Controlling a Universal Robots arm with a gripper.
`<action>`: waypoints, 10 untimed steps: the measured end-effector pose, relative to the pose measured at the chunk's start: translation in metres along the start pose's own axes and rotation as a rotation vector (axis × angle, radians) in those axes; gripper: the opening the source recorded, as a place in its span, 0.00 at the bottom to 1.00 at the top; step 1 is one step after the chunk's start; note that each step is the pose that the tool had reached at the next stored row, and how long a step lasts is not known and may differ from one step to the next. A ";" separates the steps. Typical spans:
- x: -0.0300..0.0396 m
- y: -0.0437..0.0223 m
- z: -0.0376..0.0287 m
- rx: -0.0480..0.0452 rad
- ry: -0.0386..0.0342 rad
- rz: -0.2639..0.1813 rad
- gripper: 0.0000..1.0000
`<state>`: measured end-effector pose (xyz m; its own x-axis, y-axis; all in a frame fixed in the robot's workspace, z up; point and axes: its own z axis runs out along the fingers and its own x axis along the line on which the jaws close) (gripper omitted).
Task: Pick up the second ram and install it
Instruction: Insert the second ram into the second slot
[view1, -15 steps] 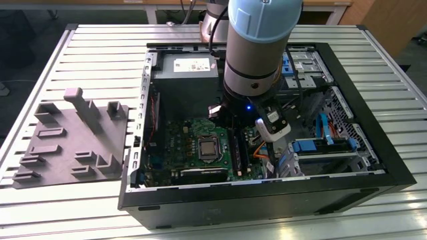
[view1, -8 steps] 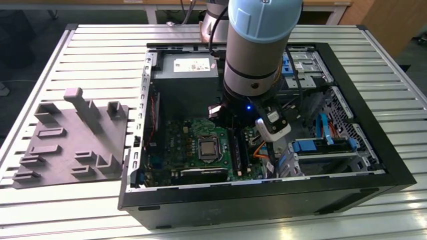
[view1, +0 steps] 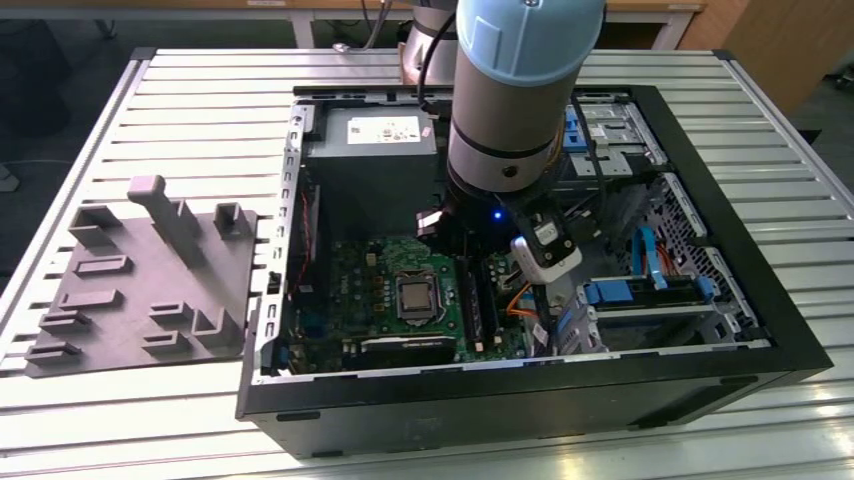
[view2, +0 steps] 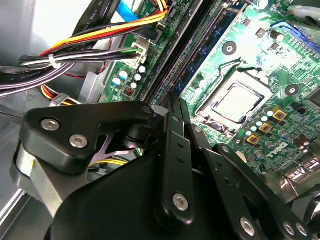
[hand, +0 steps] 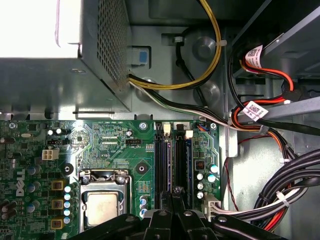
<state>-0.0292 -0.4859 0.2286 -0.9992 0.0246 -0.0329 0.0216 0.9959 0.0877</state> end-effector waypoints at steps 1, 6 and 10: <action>0.0000 0.0001 -0.0015 0.0000 0.0000 0.000 0.11; -0.0002 0.0005 -0.0051 -0.0001 0.0000 0.000 0.11; -0.0002 0.0006 -0.0065 -0.0001 0.0000 0.000 0.11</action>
<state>-0.0292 -0.4859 0.2351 -0.9992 0.0242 -0.0329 0.0213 0.9959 0.0878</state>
